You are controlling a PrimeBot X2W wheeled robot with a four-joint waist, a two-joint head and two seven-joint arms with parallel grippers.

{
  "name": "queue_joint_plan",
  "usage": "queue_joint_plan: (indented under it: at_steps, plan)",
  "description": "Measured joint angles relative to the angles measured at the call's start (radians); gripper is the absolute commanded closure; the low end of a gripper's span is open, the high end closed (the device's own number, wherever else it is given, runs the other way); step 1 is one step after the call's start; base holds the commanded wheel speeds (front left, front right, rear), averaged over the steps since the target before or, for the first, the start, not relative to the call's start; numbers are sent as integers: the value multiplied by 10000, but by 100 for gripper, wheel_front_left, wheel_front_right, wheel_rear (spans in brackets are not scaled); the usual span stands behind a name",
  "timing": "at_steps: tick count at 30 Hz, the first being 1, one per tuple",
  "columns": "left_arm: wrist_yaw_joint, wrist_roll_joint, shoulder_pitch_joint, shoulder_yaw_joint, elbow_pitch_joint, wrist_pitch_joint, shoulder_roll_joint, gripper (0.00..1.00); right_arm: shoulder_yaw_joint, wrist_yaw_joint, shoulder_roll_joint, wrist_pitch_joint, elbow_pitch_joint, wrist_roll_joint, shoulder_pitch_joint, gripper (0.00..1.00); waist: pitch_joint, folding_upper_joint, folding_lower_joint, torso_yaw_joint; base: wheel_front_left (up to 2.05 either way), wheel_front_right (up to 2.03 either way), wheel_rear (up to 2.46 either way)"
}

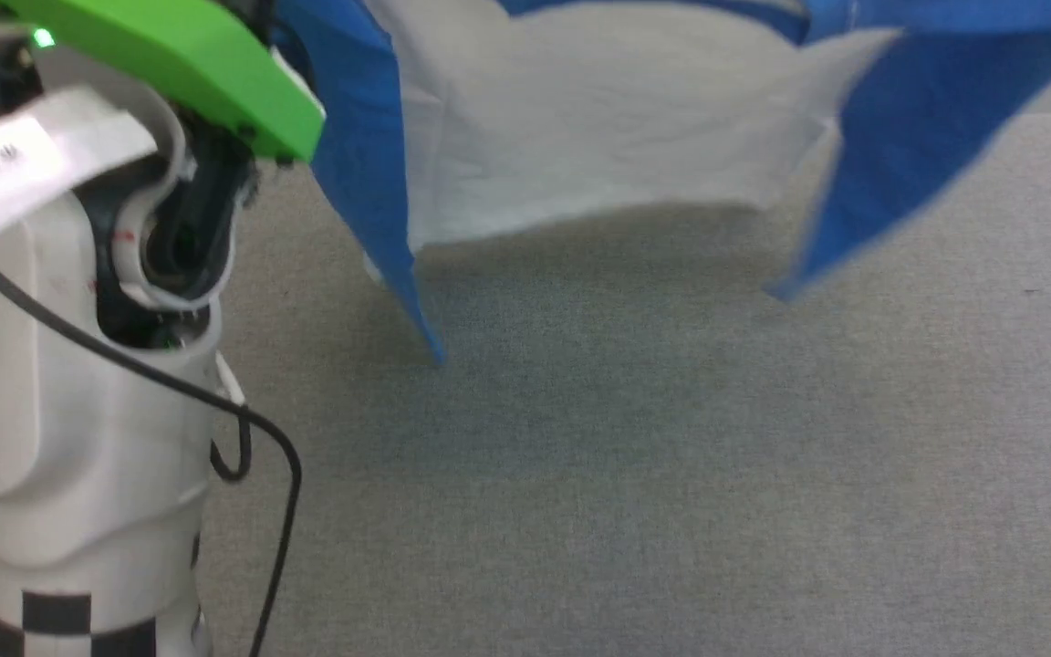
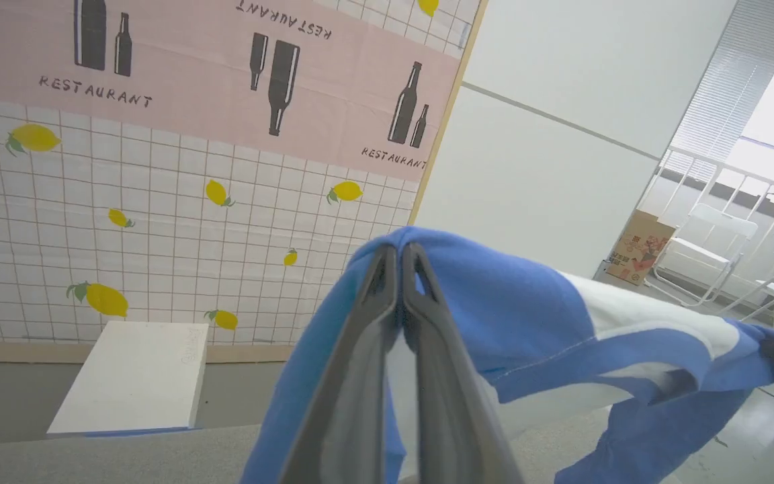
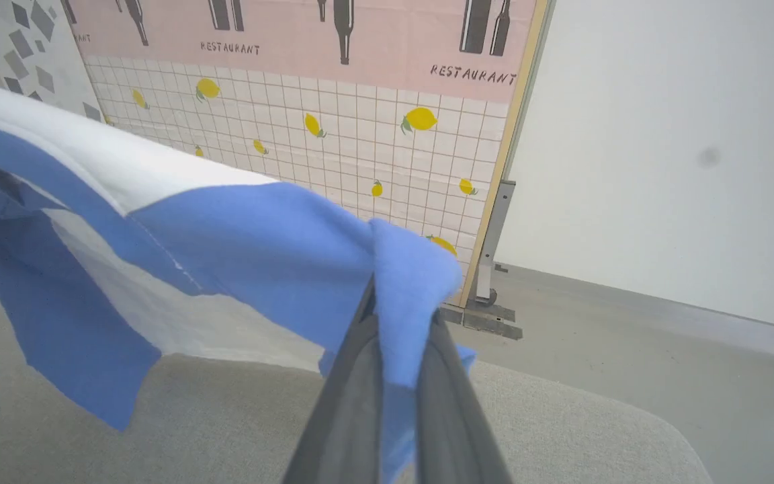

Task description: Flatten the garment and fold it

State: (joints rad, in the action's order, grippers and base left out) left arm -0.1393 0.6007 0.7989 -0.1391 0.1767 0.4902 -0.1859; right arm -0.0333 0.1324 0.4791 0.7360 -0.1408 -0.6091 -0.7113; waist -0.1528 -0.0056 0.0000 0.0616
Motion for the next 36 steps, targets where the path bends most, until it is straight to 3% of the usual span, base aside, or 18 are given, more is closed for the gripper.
queue_joint_plan:
  at_steps: [5,14,15,23,28,36]
  plan:
    - [-115,-295,1142,-35,-658,36,-123,100,-109,0,-194,395,130,-161,-863,100,-104,0,0,59,0,0,0]
    - [-201,-1317,3955,-435,-3126,36,-339,100,332,0,-326,681,1536,117,-3520,100,-1175,0,0,52,0,0,0]
    - [-234,-1824,5125,-627,-3806,-226,-424,100,451,0,-527,395,2238,366,-4758,100,-1718,0,1,79,0,0,0]
    - [-303,-2767,7749,-1043,-5363,-1308,-420,100,516,2,-1045,-1218,4309,1333,-7559,100,-3289,0,2,238,0,0,0]
    - [-299,-2876,8358,-1089,-6069,-1950,-380,100,765,0,-1158,-2130,5131,1455,-8217,100,-4178,0,2,369,0,0,0]
    - [-115,-2581,7780,-1011,-7135,-2625,-234,100,1526,2,-1011,-2857,5894,936,-7824,100,-5198,0,1,509,0,0,0]
